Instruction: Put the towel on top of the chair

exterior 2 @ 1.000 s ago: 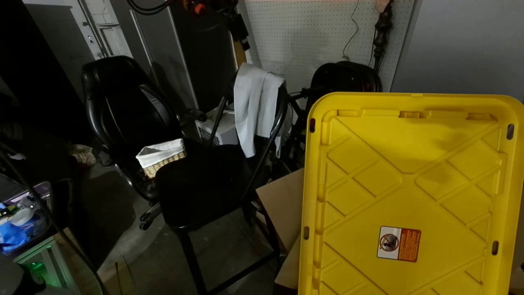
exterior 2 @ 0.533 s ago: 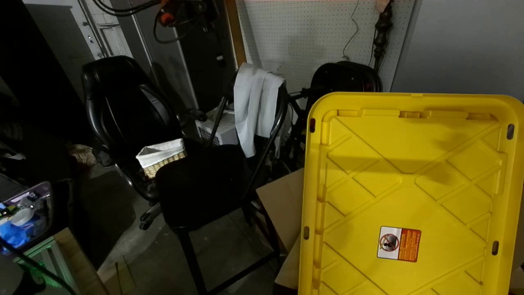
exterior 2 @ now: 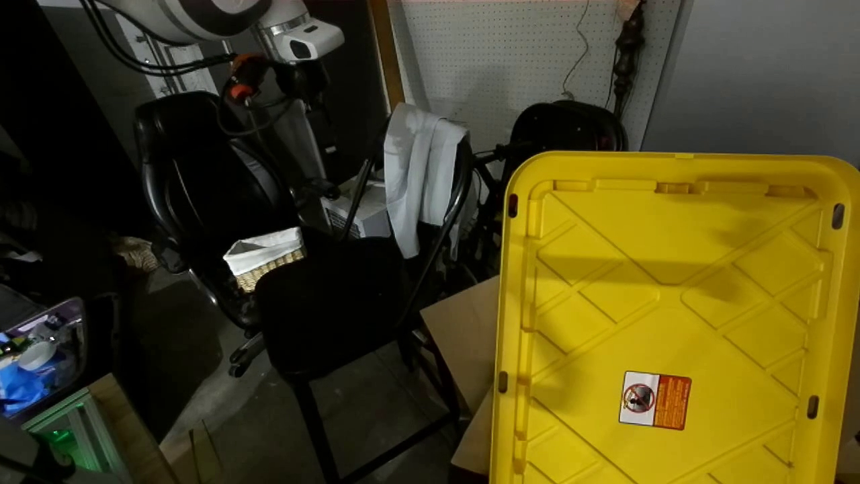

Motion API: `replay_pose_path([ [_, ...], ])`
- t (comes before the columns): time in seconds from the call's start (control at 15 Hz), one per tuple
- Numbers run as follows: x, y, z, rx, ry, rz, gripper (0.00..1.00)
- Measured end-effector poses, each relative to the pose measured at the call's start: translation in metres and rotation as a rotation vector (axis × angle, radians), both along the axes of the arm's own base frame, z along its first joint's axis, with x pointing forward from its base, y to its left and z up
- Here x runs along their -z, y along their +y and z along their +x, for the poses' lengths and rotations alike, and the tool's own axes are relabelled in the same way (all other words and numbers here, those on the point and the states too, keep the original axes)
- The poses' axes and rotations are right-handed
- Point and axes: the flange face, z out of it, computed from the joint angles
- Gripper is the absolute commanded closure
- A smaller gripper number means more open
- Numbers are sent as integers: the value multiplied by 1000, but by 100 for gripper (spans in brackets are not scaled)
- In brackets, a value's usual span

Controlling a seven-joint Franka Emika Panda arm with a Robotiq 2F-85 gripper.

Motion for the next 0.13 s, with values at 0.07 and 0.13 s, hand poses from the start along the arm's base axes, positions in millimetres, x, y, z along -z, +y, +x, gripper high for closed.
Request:
replay_pose_path([
  [0.07,0,0,-2,-1,-1,0,0],
  [0.13,-1,0,-3,-1,-3,0,0],
])
